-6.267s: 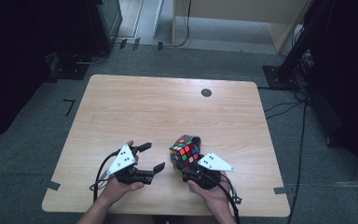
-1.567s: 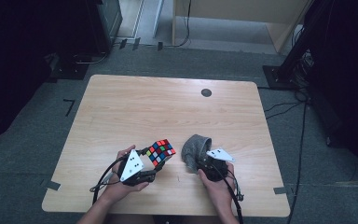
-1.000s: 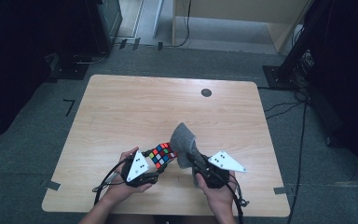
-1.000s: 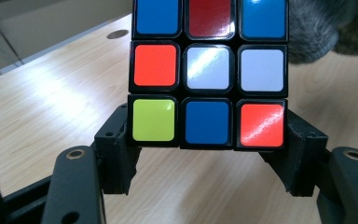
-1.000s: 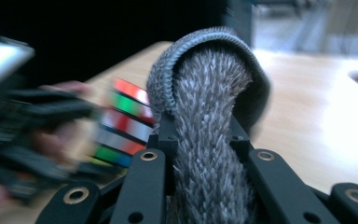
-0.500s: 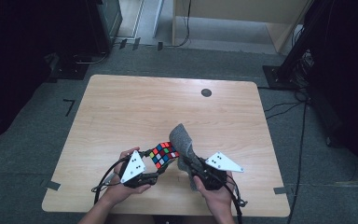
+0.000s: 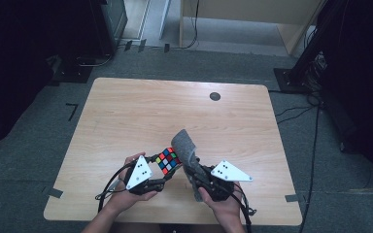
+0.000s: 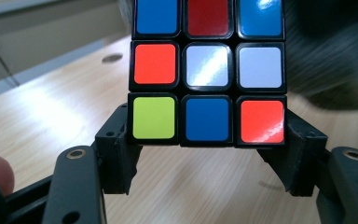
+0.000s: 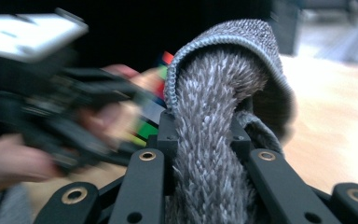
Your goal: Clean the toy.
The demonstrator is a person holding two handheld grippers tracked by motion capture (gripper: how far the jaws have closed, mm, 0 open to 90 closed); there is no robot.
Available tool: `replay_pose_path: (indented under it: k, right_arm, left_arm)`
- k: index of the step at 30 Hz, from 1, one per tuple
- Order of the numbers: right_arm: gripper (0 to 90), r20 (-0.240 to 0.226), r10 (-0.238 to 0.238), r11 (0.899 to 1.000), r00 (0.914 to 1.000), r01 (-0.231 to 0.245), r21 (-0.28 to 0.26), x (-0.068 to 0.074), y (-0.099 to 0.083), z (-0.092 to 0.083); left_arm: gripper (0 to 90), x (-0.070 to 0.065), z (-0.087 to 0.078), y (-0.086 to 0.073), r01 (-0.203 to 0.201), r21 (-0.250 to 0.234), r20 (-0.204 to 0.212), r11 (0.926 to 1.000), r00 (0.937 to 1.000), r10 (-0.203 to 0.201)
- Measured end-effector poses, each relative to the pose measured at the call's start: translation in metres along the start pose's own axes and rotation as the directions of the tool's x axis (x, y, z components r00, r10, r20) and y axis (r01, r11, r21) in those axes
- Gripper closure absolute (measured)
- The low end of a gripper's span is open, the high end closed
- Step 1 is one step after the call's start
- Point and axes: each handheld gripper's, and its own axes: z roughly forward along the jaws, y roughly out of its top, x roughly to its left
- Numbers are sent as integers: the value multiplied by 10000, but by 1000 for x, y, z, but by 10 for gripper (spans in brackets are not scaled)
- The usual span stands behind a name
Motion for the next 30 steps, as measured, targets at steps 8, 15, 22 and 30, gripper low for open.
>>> replay_pose_path:
  k: [8,15,22,30]
  right_arm:
    - [759,548,-112,9991,9984,89,424,-6,-5,5]
    - [754,-486,-443,9983,9978,425,-388,8,5,-3]
    - [754,-220,34,9998,9998,-38,-185,-3,-1,-2]
    - [746,-1155,-396,9977,9925,330,-585,14,10,-6]
  left_arm:
    - [344,0,-7,4,35,-478,426,9988,9991,-15]
    - [343,-2,-1,2,-255,98,425,9996,9988,251]
    - [343,1,-9,8,244,-499,936,9985,9954,-197]
    - [343,-6,-5,6,-88,-283,1171,9996,9930,121]
